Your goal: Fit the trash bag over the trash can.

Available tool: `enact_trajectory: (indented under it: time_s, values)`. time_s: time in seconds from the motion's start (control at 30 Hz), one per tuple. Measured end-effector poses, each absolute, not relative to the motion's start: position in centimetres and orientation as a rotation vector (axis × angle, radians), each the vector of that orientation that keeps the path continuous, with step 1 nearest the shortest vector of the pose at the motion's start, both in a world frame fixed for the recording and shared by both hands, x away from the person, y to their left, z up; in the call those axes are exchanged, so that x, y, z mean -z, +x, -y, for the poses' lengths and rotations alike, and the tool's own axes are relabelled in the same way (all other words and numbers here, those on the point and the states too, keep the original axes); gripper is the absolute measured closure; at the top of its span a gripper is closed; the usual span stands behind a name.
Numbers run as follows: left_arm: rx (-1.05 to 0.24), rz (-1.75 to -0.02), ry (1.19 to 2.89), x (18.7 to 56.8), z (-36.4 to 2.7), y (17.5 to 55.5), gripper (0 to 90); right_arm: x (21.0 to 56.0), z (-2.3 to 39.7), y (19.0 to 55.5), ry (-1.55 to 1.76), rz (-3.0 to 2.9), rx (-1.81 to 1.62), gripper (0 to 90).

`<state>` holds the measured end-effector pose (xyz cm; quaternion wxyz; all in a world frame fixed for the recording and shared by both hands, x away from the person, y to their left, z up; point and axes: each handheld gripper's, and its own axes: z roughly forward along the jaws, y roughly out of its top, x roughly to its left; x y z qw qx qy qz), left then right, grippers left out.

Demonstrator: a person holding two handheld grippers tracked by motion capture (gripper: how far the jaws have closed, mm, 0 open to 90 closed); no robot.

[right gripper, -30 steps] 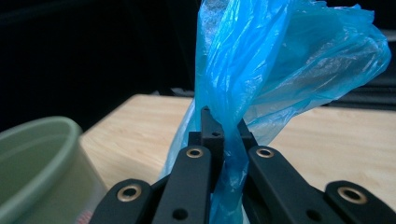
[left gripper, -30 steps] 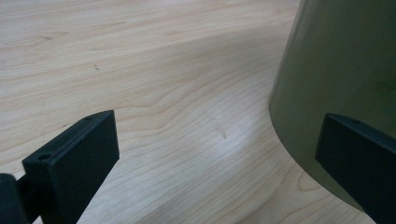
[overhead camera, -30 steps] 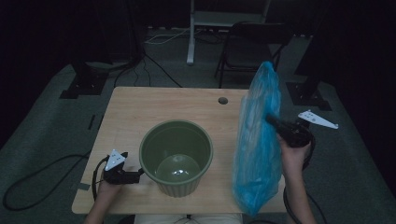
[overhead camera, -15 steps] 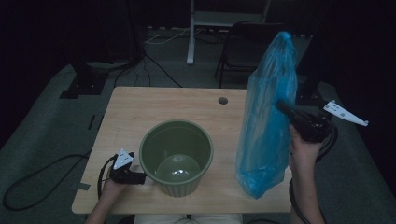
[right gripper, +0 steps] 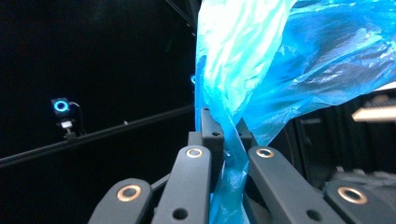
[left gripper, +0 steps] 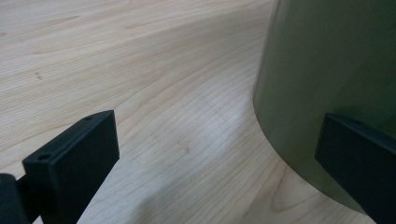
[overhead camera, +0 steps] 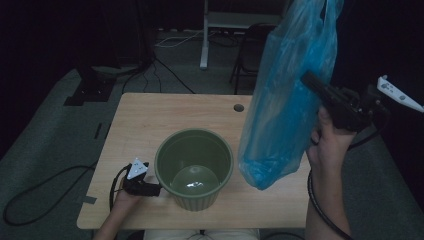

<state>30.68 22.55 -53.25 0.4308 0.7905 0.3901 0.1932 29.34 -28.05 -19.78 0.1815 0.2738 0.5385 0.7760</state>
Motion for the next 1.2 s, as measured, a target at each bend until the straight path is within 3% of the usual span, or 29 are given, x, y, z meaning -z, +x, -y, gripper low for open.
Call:
enact_trajectory:
  time_s: [0.73,0.93,0.97,1.2]
  values:
    - [-0.432,-0.869,2.038,52.8,-17.5,31.9,0.2,15.3,20.2,33.2,0.654,-1.528,-2.273,90.0]
    - [-0.416,-0.856,2.041,52.9,-16.7,31.8,0.2,18.0,19.1,33.1,0.657,-1.563,-2.251,90.0]
    - [-0.412,-0.862,2.042,53.0,-17.0,31.6,0.2,20.3,18.8,33.2,0.664,-1.589,-2.227,90.0]
    - [-0.41,-0.893,2.036,53.0,-18.0,31.2,0.2,26.2,17.5,33.1,0.715,-1.753,-2.121,90.0]
